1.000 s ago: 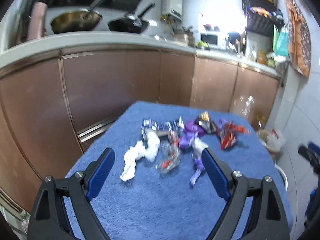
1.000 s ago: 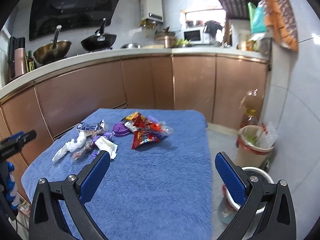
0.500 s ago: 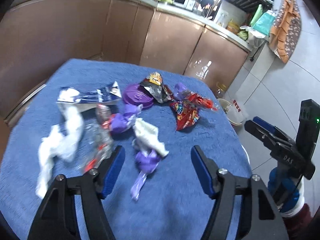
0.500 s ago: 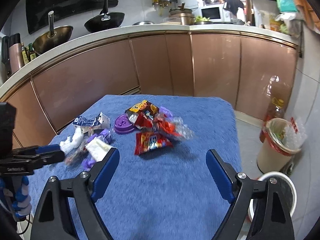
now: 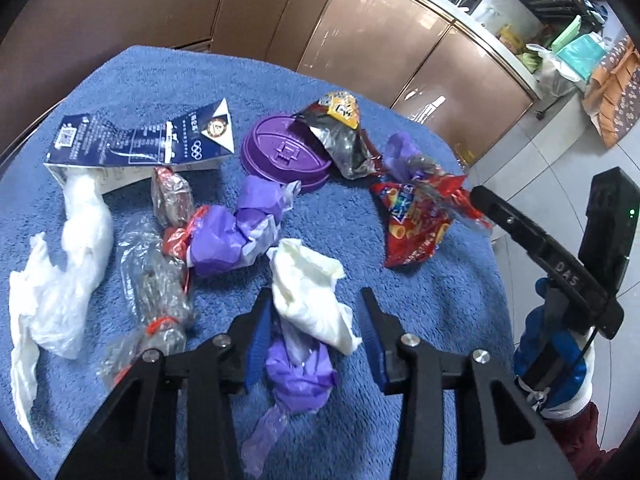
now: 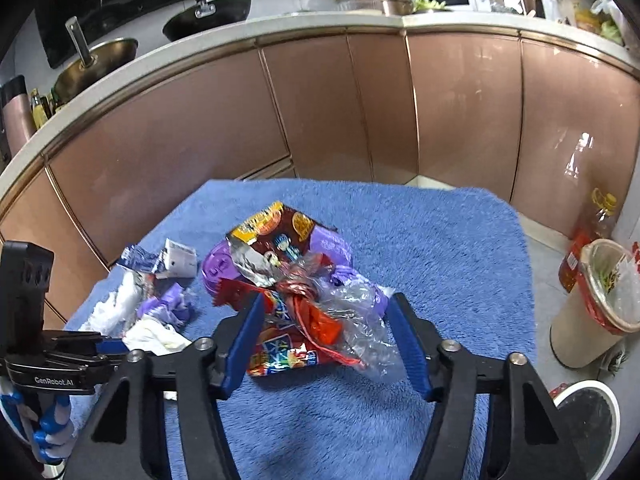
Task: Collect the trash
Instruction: 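Grasp the white tissue with the left tool while the right tool grasps the clear plastic wrapper, then lift the tissue and wrapper and carry both toward the floor bin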
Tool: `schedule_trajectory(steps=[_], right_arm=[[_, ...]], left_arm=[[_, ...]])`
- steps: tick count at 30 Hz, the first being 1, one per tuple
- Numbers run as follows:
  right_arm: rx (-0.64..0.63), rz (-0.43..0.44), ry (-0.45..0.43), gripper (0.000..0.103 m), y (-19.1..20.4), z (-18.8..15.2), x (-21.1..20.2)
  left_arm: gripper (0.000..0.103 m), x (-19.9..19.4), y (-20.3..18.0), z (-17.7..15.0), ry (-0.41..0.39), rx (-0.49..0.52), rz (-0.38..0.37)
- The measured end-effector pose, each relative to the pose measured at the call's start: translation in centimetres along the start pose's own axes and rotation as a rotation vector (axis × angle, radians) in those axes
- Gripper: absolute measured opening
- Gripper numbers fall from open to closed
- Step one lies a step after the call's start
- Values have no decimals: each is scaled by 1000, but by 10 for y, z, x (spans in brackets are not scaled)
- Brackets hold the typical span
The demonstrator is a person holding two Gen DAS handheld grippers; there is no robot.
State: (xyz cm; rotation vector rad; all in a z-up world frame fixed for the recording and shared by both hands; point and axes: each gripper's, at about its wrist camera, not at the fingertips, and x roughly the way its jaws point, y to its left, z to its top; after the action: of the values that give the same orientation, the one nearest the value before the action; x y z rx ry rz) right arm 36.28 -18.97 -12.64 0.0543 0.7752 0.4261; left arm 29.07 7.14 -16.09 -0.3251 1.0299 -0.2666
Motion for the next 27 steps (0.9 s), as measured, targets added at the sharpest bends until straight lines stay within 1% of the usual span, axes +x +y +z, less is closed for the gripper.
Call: schedule_trajectory(steps=[2, 3, 4, 5, 6, 7, 8, 10, 16, 21, 23, 27], right_arm=[[-3, 3, 15, 42, -2, -4, 6], [-4, 7, 17, 37, -2, -6, 7], [-6, 13, 19, 26, -1, -9, 7], [-13, 17, 23, 18, 0, -12, 7], [-19, 18, 26, 16, -1, -13, 8], [-26, 22, 28, 13, 1, -16, 7], [-31, 24, 26, 10, 2, -18, 6], [-33, 28, 16, 9, 3, -21, -2], [-25, 44, -35, 9, 10, -23, -38], [-39, 59, -82, 9, 23, -25, -73], [-44, 56, -105, 9, 28, -28, -89], [-29, 42, -147, 9, 28, -37, -123]], left_arm=[[35, 5, 0, 1, 5, -5, -5], [31, 7, -1, 1, 5, -4, -4], [29, 8, -2, 1, 4, -3, -2], [24, 8, -4, 1, 2, -2, -3], [18, 8, -5, 1, 0, -1, -5], [14, 8, -5, 2, -2, -2, -5], [13, 8, -5, 2, -6, -6, -8], [12, 7, -5, 2, -20, -11, -19], [11, -10, -18, 0, -69, 16, -45], [11, -41, -27, -7, -124, 31, -50], [11, -54, -28, -10, -144, 35, -47], [11, -78, -32, -17, -177, 32, -63]])
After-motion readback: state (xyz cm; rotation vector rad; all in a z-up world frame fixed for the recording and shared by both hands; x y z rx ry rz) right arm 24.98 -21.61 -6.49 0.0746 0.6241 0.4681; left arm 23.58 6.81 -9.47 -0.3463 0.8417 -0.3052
